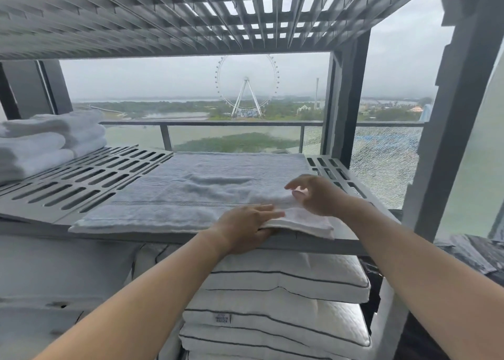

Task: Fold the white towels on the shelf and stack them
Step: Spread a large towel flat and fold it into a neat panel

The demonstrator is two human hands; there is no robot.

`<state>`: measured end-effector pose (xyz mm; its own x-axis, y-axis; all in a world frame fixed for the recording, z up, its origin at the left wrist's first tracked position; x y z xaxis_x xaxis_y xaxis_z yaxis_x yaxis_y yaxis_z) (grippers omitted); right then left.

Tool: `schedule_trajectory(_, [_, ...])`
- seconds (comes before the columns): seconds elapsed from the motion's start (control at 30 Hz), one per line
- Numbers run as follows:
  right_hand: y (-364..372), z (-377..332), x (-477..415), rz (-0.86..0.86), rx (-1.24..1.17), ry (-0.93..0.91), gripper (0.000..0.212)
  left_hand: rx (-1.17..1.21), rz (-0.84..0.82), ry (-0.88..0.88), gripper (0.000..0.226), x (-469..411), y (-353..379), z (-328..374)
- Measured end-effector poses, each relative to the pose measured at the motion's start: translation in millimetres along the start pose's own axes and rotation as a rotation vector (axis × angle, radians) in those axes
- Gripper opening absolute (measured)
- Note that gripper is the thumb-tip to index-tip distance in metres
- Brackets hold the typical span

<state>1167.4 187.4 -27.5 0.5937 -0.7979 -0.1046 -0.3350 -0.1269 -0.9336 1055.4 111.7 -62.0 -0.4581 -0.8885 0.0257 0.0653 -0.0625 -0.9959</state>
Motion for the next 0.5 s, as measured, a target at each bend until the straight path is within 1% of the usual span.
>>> schedule_trajectory(0.1, [4, 2, -16, -0.053, 0.03, 0.03, 0.028, 0.004, -0.002, -0.003, 0.043, -1, 4, 1])
schedule_trajectory(0.27, [25, 7, -50, -0.259, 0.077, 0.101, 0.035, 0.02, -0.008, 0.016, 0.043, -1, 3, 3])
schedule_trajectory(0.4, [51, 12, -68, -0.441, 0.293, 0.058, 0.044, 0.008, -0.014, 0.016, 0.044, 0, 8, 2])
schedule_trajectory(0.5, [56, 26, -72, -0.454, 0.278, 0.079, 0.048, 0.012, -0.042, -0.009, 0.045, -1, 12, -1])
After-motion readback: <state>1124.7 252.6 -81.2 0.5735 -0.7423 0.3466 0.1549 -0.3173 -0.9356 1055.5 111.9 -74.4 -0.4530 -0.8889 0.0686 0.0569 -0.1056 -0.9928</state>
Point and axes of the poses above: each hand's wrist, its own x-axis away from the middle knuckle, its own y-axis out of the palm, z = x × y, the point moved 9 cm from there along -x, towards the middle knuckle, and after that the axes turned 14 degrees about -z, right-handed, at the moved point
